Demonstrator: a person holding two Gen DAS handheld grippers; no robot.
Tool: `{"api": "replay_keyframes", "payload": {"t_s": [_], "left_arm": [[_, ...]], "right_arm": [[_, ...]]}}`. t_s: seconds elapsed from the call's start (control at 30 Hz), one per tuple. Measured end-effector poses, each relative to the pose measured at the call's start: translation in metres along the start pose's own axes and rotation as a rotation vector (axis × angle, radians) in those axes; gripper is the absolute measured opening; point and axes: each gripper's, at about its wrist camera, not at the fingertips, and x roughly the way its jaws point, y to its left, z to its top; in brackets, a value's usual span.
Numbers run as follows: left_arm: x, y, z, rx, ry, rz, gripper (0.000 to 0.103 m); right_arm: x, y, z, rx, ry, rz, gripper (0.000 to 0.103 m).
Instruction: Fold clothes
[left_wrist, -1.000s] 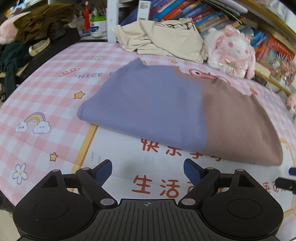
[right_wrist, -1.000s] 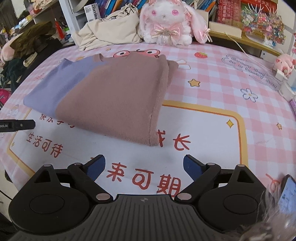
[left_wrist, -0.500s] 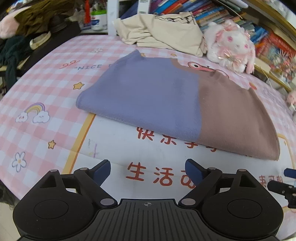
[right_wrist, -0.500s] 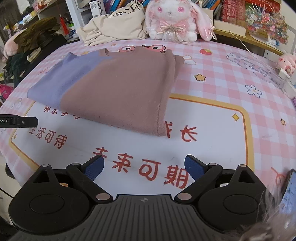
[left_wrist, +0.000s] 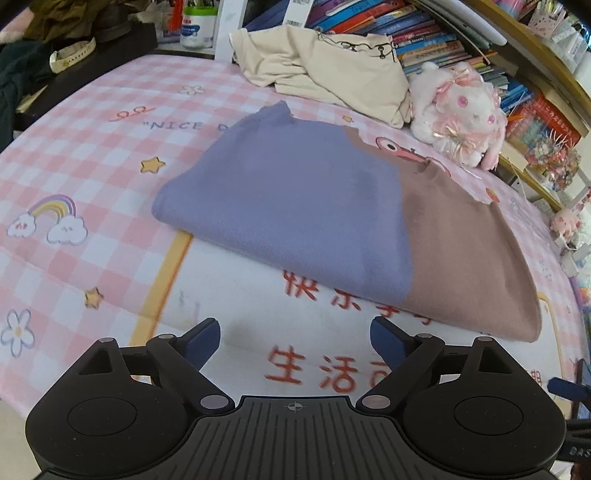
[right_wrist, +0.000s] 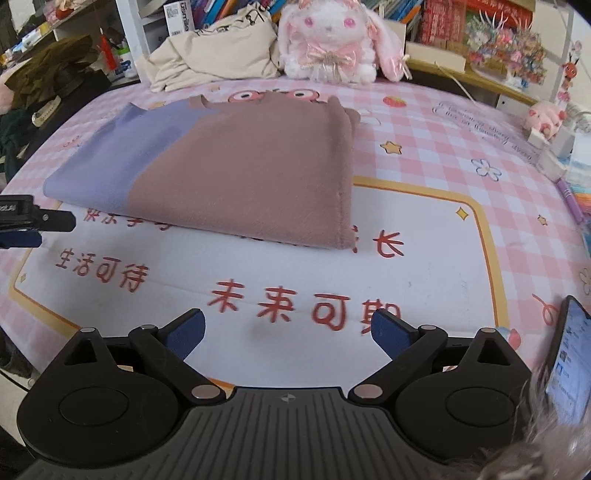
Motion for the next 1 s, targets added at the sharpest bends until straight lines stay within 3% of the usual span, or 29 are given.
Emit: {"api": "replay_keyframes", "payload": {"t_s": [0.13, 0.37, 0.43, 0.57, 0.7, 0.8, 1.0], "left_arm": [[0.002, 0.011, 0.006, 0.017, 0.014, -0.033, 0.091], [0.006, 0.024, 0.012, 0.057, 0.057, -0.025, 0.091], [0.007, 0.032, 0.015, 0.01, 0.066, -0.06, 0.09], [0.011, 0.058, 0.024, -0.201, 0.062, -0.152, 0.09], [0.016, 0.065, 0.033, -0.229, 0.065, -0.175, 0.09], [0.019, 0.076, 0.036, -0.319, 0.051, -0.213, 0.09], [0.031, 0.106, 0.039, -0.631, 0.006, -0.307, 0.089]], "right_arm": [[-0.002, 0.018, -0.002, 0.009, 0.0, -0.025, 0.098], [-0.006, 0.044, -0.002, 0.029, -0.021, -0.058, 0.098], [-0.007, 0.048, 0.0, 0.038, -0.027, -0.067, 0.098], [-0.009, 0.056, 0.004, 0.047, -0.043, -0.087, 0.098], [-0.009, 0.063, 0.009, 0.026, -0.053, -0.097, 0.098], [-0.009, 0.068, 0.012, 0.0, -0.058, -0.103, 0.098], [-0.011, 0.068, 0.017, -0.007, -0.07, -0.132, 0.098]]}}
